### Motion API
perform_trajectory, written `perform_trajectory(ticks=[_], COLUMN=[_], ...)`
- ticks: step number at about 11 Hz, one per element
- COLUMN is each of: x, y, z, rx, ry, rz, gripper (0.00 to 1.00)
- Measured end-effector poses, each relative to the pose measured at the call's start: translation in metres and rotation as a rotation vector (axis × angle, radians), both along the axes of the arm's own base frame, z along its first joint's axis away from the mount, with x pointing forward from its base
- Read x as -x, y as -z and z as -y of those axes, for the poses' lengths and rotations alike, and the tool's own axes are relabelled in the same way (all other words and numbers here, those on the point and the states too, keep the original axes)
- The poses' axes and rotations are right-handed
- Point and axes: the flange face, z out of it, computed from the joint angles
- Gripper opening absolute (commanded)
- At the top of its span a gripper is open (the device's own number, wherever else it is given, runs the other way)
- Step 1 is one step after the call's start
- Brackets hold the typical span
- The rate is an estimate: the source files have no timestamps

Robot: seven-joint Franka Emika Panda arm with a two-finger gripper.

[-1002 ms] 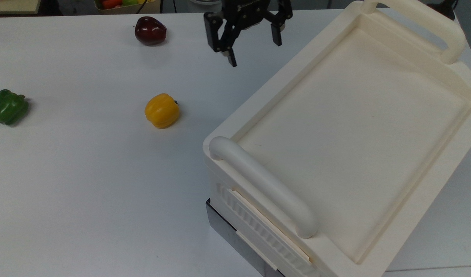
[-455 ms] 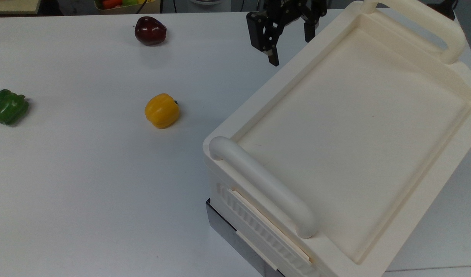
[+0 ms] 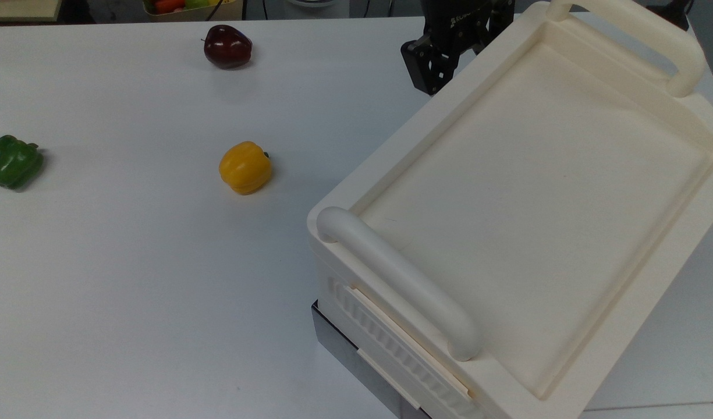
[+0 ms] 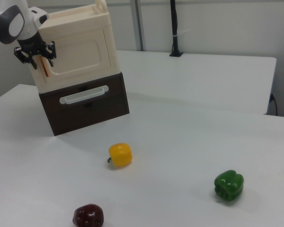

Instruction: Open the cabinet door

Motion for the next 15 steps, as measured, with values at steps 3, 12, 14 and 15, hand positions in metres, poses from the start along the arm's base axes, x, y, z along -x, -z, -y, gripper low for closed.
perform_trajectory(ticks=[3,12,14,15], x=[0.0,0.002,0.006,0.009], y=[-0.001,-0.002,-0.005,-0.008], z=[-0.001,0.0,0.013,0.022], rx=[0.0,0.005,0.045,0.062], ry=[-0.003,-0.008,-0.038,-0.055], rz=[0.005,-0.003,-0.042,-0.062], gripper=[0.02,0.0,0.0,0.0])
